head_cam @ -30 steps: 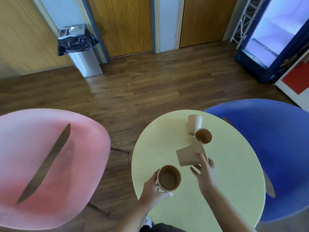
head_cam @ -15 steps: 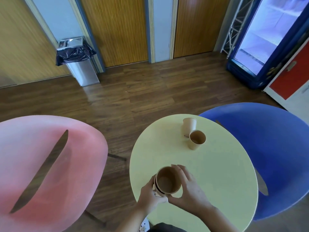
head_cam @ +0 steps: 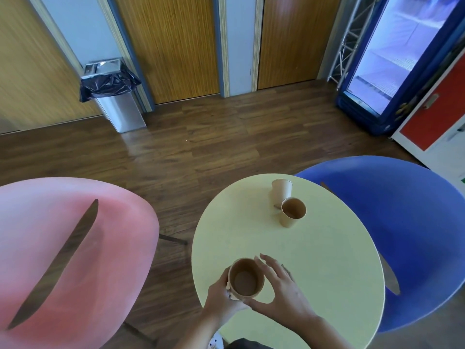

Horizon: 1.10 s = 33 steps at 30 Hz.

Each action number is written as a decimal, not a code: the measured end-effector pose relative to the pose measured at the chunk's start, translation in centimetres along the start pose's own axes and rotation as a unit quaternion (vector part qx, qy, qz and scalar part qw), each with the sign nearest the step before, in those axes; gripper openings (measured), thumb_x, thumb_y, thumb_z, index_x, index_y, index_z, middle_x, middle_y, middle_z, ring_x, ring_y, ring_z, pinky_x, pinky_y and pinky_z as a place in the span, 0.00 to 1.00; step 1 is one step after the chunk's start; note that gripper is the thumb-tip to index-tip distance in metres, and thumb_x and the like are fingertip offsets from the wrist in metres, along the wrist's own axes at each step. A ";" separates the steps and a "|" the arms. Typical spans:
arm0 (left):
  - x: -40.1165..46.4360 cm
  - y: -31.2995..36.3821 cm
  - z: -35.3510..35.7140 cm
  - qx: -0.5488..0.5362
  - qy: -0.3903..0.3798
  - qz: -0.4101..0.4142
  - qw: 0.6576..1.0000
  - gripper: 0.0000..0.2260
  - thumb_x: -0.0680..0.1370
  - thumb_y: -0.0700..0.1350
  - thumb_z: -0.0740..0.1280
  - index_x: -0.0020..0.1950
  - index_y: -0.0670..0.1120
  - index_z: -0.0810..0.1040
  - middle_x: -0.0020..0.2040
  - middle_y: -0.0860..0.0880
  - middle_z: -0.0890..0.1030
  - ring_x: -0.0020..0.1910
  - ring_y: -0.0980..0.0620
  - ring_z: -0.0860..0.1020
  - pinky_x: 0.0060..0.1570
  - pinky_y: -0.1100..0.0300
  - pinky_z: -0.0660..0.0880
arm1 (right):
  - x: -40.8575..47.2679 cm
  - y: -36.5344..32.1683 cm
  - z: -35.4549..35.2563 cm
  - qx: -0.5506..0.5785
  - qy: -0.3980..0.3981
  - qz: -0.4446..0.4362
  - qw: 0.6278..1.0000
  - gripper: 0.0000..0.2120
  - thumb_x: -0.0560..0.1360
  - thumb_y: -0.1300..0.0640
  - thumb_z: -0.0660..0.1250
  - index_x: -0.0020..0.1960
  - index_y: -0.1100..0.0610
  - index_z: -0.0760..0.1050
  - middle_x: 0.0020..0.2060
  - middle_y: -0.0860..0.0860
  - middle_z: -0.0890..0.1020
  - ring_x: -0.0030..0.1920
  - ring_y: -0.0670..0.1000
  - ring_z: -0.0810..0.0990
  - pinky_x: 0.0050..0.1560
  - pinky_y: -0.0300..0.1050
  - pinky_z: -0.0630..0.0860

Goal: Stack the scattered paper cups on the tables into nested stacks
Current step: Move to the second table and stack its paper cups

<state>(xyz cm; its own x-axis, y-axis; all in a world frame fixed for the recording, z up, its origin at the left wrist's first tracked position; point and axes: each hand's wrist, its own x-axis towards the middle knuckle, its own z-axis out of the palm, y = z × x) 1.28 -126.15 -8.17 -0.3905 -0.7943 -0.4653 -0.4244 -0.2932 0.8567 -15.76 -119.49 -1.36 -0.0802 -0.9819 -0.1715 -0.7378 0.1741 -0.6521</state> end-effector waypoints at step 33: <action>8.3 5.9 1.8 0.078 -0.003 -0.007 0.997 0.33 0.61 0.41 0.80 0.60 0.61 0.72 0.48 0.60 0.81 0.45 0.65 0.78 0.45 0.71 0.74 | 15.2 9.1 -8.0 0.057 0.128 0.264 0.954 0.37 0.64 0.47 0.77 0.64 0.60 0.65 0.58 0.56 0.71 0.54 0.59 0.75 0.51 0.54 0.76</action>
<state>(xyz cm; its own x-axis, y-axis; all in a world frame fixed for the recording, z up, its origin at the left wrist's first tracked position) -5.96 -133.46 -7.36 -0.3889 -0.7873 -0.4785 -0.5516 -0.2170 0.8054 -29.04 -133.40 -4.00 -0.5925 -0.7387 -0.3213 -0.4725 0.6417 -0.6042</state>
